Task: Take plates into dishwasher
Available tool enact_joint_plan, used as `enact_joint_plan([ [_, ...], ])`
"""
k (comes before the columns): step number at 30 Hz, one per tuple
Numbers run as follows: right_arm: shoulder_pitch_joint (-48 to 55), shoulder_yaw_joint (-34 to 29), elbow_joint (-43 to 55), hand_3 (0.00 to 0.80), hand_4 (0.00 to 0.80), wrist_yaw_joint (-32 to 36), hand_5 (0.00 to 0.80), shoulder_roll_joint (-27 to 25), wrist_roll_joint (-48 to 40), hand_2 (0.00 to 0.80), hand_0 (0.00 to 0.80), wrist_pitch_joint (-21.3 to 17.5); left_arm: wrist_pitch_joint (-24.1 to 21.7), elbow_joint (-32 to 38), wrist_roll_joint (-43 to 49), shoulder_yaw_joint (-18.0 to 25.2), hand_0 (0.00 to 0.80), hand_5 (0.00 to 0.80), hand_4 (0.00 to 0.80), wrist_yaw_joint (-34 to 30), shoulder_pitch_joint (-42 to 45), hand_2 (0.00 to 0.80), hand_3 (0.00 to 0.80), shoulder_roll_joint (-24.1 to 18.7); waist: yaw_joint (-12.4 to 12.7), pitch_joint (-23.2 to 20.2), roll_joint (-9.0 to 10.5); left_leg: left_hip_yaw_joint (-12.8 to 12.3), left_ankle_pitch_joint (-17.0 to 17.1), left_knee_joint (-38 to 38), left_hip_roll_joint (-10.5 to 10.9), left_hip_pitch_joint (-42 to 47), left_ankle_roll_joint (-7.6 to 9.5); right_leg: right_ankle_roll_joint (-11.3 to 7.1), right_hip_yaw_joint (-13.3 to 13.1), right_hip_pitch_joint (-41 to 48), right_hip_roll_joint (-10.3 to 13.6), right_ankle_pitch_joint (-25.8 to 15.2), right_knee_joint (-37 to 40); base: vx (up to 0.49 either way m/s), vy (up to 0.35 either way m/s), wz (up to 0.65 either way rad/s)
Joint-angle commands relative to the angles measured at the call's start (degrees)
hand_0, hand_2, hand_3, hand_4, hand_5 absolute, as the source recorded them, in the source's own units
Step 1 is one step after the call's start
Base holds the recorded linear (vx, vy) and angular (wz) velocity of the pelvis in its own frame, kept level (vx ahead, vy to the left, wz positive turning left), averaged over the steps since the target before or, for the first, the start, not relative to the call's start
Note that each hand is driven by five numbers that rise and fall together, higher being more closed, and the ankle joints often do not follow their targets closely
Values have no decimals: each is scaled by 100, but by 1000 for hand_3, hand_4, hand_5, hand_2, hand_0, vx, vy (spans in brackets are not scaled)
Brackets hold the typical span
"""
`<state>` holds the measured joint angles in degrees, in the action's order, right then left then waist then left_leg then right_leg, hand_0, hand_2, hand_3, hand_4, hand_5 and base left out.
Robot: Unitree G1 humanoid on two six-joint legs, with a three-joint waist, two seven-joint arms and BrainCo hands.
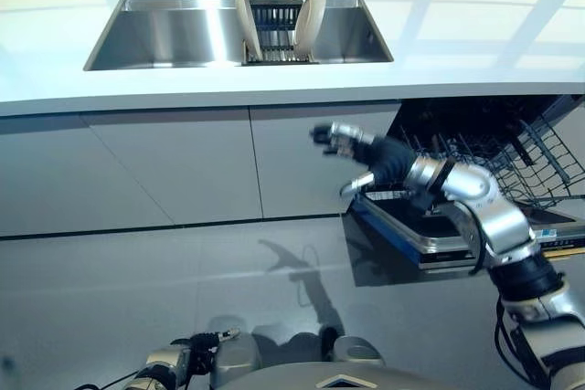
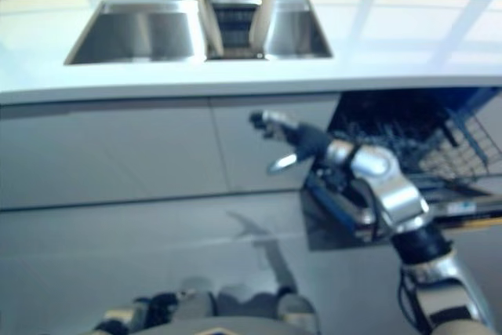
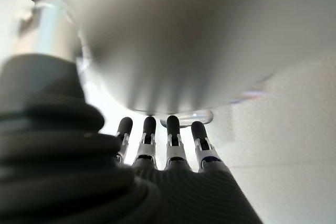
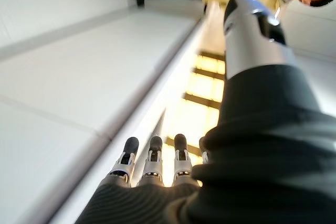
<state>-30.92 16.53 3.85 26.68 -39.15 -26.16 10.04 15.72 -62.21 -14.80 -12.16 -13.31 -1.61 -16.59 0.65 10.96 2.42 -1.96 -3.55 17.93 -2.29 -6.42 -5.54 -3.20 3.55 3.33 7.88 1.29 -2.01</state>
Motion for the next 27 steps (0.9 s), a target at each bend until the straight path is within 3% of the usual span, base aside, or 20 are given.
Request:
enact_joint_plan([
  [1, -563, 6, -93, 0, 0, -812, 0, -154, -269, 0, 0, -76, -111, -253, 34, -46, 0, 0, 0, 76, 96, 0, 0, -21, 409, -102, -150, -16, 1556, -1319, -118, -495, -4, 287, -76, 953, -782, 604, -206, 542, 180, -70],
  [3, -738, 21, -169, 0, 0, -915, 0, -287, -588, 0, 0, -6, -213, -324, 52, -100, 0, 0, 0, 76, 176, 0, 0, 13, 556, -167, -142, 144, 1869, -1730, -161, -608, -108, 224, -245, 1294, -738, 662, 0, 474, 168, -73],
  [4, -844, 29, -224, 0, 0, -881, 0, -364, -754, 0, 0, -7, -290, -394, -14, -116, 0, 0, 0, 78, 231, 0, 0, 35, 607, -234, -140, 175, 1839, -1796, -183, -635, -103, 200, -337, 1437, -677, 738, 51, 408, 195, -36],
  [7, -933, -4, -348, 0, 0, -621, 0, -350, -996, 0, 0, -1, -482, -688, -164, -12, 0, 0, 0, -4, 230, 0, 0, 37, 560, -431, -79, -191, 1361, -1662, -231, -550, 76, 94, -360, 1551, -441, 957, -58, 337, 202, 4],
  [10, -728, -161, -181, 0, 0, -769, 0, -274, -1116, 0, 0, -67, -566, -678, -253, 70, 0, 0, 0, 66, 110, 0, 0, -36, 586, -619, 119, -344, 1053, -1383, -101, -523, 268, -190, -110, 1576, -90, 783, -131, 270, 114, -5],
  [15, -648, -406, -254, 0, 0, -1112, 0, -320, -1234, 0, 0, -212, -611, -810, -39, 32, 0, 0, 0, -45, -39, 0, 0, -94, 553, -723, 289, -374, 890, -1212, 17, -496, 408, -367, -30, 1281, 153, 408, -382, 167, 50, -15],
  [19, -735, -554, -686, 0, 0, -1392, 0, -219, -1329, 0, 0, -427, -731, -956, -8, -31, 0, 0, 0, 17, -130, 0, 0, -63, 585, -840, 379, -367, 693, -1081, 199, -535, 556, -490, -17, 1213, 411, -74, -573, 138, 67, -3],
  [22, -795, -584, -899, 0, 0, -1574, 0, -156, -1167, 0, 0, -456, -750, -973, 143, -104, 0, 0, 0, 24, -161, 0, 0, -88, 613, -913, 404, -303, 631, -1120, 352, -488, 656, -545, -58, 1060, 646, -807, -1141, 102, 90, -9],
  [23, -805, -583, -981, 0, 0, -1675, 0, -145, -1119, 0, 0, -475, -739, -975, 233, -118, 0, 0, 0, 14, -173, 0, 0, -106, 563, -916, 321, -253, 608, -1196, 376, -340, 707, -561, -124, 726, 705, -1242, -1835, 165, 172, -11],
  [25, -834, -572, -1098, 0, 0, -1839, 0, -168, -1115, 0, 0, -535, -721, -936, 355, -160, 0, 0, 0, -4, -134, 0, 0, -126, 451, -897, 187, -231, 573, -1335, 376, -63, 746, -484, -171, 174, 608, -1333, -2414, 227, 186, -2],
  [27, -894, -588, -1261, 0, 0, -1955, 0, -219, -1204, 0, 0, -594, -697, -904, 386, -209, 0, 0, 0, 10, -103, 0, 0, -126, 269, -818, 159, -219, 513, -1526, 453, 312, 755, -377, 22, -300, 425, -1015, -2363, 273, 96, 33],
])
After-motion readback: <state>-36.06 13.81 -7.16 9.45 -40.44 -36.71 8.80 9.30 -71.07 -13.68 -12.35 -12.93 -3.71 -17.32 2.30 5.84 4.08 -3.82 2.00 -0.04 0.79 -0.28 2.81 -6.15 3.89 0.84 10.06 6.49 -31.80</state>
